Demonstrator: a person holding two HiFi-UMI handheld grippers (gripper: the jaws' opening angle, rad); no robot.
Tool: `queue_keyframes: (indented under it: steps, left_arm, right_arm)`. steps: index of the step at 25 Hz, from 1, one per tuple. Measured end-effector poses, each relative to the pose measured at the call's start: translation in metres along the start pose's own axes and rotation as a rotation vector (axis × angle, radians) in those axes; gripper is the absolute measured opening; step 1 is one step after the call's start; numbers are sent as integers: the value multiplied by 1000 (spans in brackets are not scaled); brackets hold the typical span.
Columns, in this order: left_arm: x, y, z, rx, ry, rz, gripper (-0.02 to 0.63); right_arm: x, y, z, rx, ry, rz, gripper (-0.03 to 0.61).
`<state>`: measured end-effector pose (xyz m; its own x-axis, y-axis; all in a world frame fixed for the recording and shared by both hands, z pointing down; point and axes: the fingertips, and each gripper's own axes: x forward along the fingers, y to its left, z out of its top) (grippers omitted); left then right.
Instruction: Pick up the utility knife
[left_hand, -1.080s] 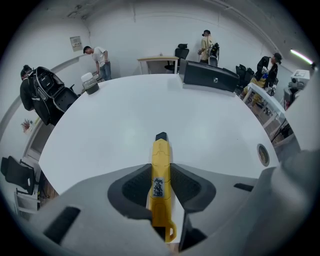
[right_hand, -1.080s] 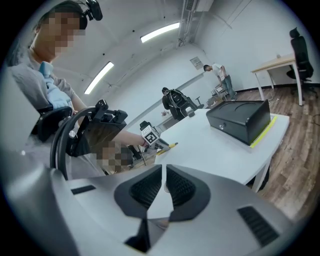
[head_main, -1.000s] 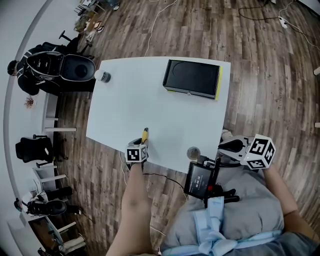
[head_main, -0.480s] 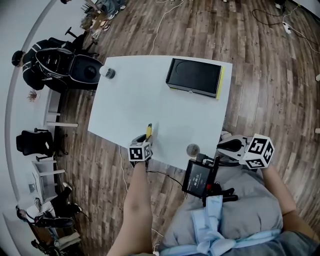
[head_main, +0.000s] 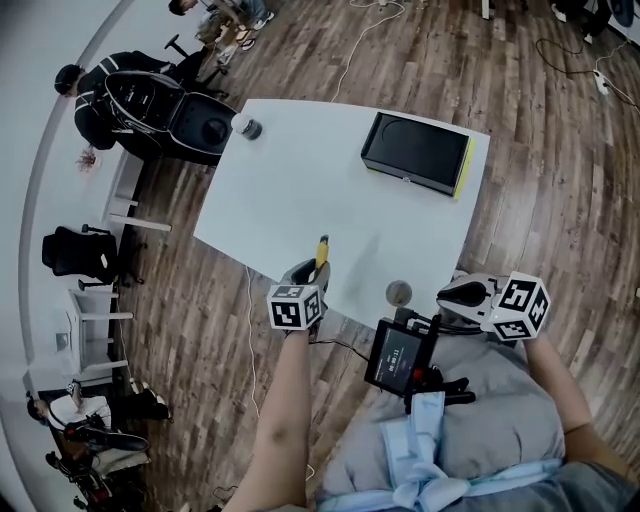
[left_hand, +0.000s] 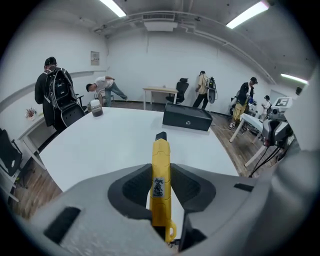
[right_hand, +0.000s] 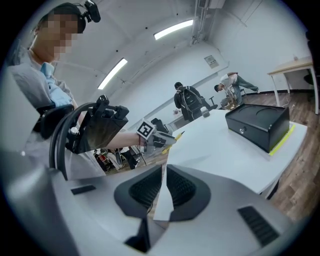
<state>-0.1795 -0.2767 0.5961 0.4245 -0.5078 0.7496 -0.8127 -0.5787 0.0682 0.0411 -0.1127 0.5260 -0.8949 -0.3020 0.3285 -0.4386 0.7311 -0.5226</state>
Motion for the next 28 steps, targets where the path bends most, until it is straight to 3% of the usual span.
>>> queue_keyframes:
  steps: [15,28]
  left_arm:
    - [-86,-52,6,-98,-179,-5,124]
    - [-173,-108,-40,-212,-367,-45,124]
  right_arm:
    - [27,36,1,-55,37,95,31]
    - [46,79,-21,-97,58,138,31]
